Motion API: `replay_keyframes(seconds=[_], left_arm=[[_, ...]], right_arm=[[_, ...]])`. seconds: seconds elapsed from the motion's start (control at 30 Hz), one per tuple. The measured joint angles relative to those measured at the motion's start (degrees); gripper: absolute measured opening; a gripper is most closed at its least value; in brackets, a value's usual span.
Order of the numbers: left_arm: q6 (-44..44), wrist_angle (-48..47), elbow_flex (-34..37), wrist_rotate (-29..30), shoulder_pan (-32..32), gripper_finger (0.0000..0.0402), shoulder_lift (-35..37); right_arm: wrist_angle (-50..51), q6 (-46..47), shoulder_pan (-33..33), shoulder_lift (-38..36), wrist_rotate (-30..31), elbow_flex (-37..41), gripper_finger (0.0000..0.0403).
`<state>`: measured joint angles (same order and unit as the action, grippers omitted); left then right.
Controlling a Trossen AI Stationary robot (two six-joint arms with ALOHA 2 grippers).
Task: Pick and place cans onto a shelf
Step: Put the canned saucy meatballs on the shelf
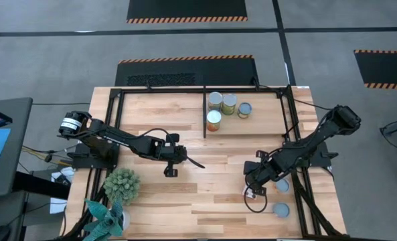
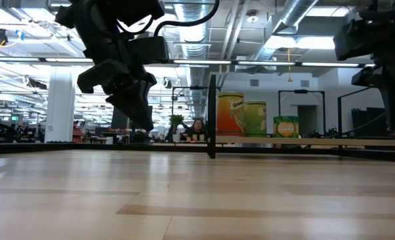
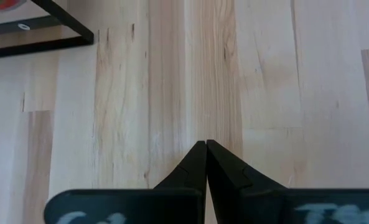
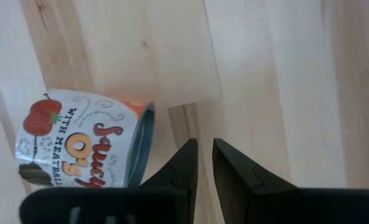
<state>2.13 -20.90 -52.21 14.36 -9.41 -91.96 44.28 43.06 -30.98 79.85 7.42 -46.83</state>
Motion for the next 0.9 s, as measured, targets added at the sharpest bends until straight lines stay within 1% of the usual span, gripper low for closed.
replay_keyframes(seconds=[0.1,0.3,0.4,0.5,0.6,0.73,0.9], left_arm=[[0.02,-0.08,0.0,0.0,0.0,0.0,0.0],[0.07,-0.07,0.0,-0.04,0.0,0.0,0.0],[0.51,-0.08,0.0,-0.06,0.0,0.0,0.0],[0.5,-0.07,0.0,-0.06,0.02,0.0,0.0],[0.5,0.0,0.0,-0.04,0.0,0.0,0.0],[0.5,0.75,0.0,-0.04,0.01,0.0,0.0],[0.5,1.41,0.0,-0.06,0.0,0.0,0.0]], right_arm=[[2.34,0.01,0.0,0.0,-0.02,-0.8,0.0074],[8.71,0.66,-0.77,-0.01,-0.06,-6.89,0.0069],[8.3,3.6,-2.27,-0.09,-1.29,-9.38,0.0069],[7.28,8.85,-4.7,0.13,-1.43,-9.88,0.0069],[7.76,13.29,-7.77,2.23,-1.7,-9.81,0.0069],[5.67,16.97,-11.85,4.78,-2.16,-9.84,0.0069],[4.67,20.85,-14.44,7.71,-2.03,-9.86,0.0069]])
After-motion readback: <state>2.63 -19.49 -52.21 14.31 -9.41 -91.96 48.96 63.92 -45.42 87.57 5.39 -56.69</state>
